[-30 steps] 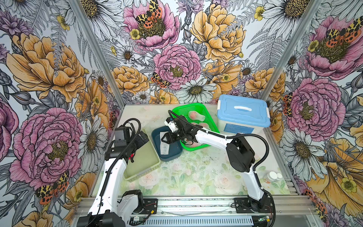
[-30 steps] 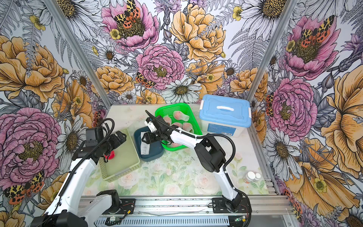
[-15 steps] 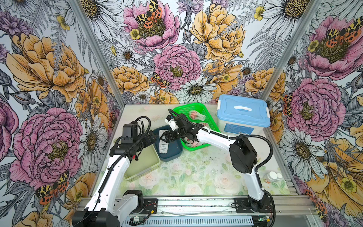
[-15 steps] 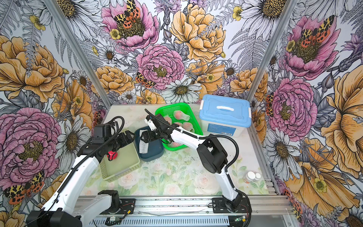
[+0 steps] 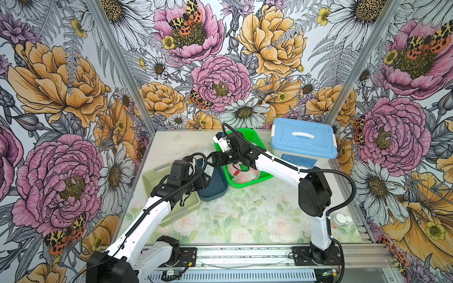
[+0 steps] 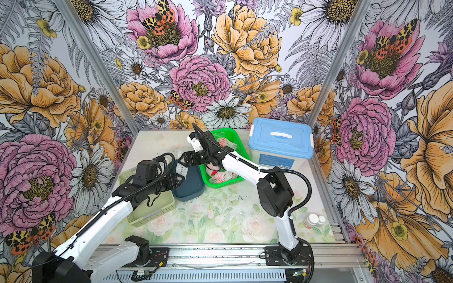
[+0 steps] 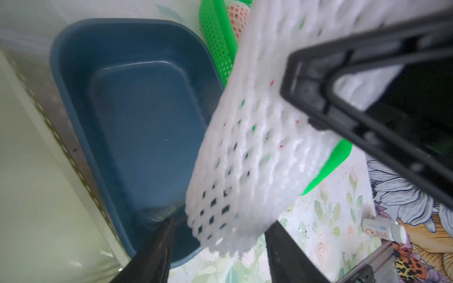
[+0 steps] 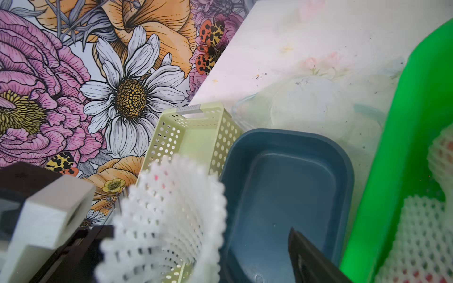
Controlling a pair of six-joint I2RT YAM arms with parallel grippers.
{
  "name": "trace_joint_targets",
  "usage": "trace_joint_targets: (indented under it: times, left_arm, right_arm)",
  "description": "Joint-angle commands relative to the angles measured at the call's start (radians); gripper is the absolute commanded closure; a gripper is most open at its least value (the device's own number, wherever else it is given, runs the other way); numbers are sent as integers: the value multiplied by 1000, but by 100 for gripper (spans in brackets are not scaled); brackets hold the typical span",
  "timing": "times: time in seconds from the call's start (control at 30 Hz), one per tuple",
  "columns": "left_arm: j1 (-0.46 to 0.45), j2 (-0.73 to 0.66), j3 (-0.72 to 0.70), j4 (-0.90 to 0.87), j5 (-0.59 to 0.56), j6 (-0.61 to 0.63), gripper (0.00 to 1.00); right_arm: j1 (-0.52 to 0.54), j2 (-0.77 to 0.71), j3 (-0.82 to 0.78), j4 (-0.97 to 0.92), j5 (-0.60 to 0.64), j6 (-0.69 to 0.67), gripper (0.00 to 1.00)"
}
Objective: Remove foam nets from apples
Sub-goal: Place the foam net into the storage box.
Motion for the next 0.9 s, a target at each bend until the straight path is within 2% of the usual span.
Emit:
trace_joint_targets:
  times: [0.0,0.13,0.23,0.27,0.5,0.63,0.8,0.87]
  left_arm:
    - [-3,0,5,72,-67,12,48]
    - [3,35,29,68,-62,24,68]
    - [7,59,28,68,-47,19,93]
    - [7,64,27,68,-46,17,98]
    - [9,25,11,76,-50,11,100]
    - [12,36,29,66,-29,15,79]
    - [4,70,25,63,-8,2,38]
    - [0,62,18,63,-18,-7,32]
  right_arm:
    - [7,-70,-22,8,-14,7,13]
    - [-12,-99,-56,9,13,4,13]
    - [-50,-132,-93,9,24,3,13]
    - [-64,-146,-106,9,28,1,13]
    - [-113,-202,-177,9,17,-10,13]
    - [-111,-211,-200,16,28,-5,13]
    - [-126,-261,-261,16,57,-19,13]
    - [-140,-283,-288,15,68,-23,13]
